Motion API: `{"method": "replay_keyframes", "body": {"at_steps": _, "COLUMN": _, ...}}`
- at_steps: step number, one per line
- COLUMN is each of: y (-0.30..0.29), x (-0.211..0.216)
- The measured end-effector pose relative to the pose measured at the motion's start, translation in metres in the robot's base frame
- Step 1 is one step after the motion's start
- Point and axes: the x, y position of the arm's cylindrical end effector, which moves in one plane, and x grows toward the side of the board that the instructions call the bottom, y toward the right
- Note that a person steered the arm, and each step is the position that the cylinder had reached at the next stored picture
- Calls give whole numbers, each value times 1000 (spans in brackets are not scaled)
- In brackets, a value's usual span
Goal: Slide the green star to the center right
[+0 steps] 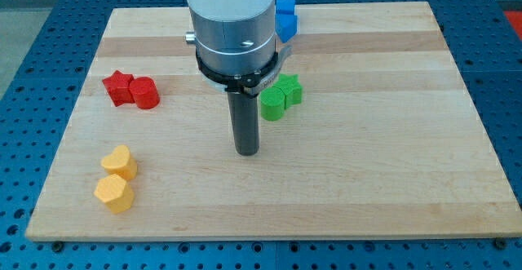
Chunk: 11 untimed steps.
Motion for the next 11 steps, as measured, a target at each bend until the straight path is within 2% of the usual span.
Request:
{"method": "replay_keyframes", "body": {"at_steps": 5, "y": -14, "x": 0}}
{"method": "replay_keyframes", "body": {"at_steps": 7, "y": -23, "x": -23}}
{"method": "replay_keyframes", "body": {"at_steps": 8, "y": -23, "x": -39}}
{"method": "replay_keyframes", "body": {"at_steps": 10, "y": -23, "x": -126}}
{"method": "replay_keyframes", "body": {"at_steps": 11, "y": -23, "x": -128}}
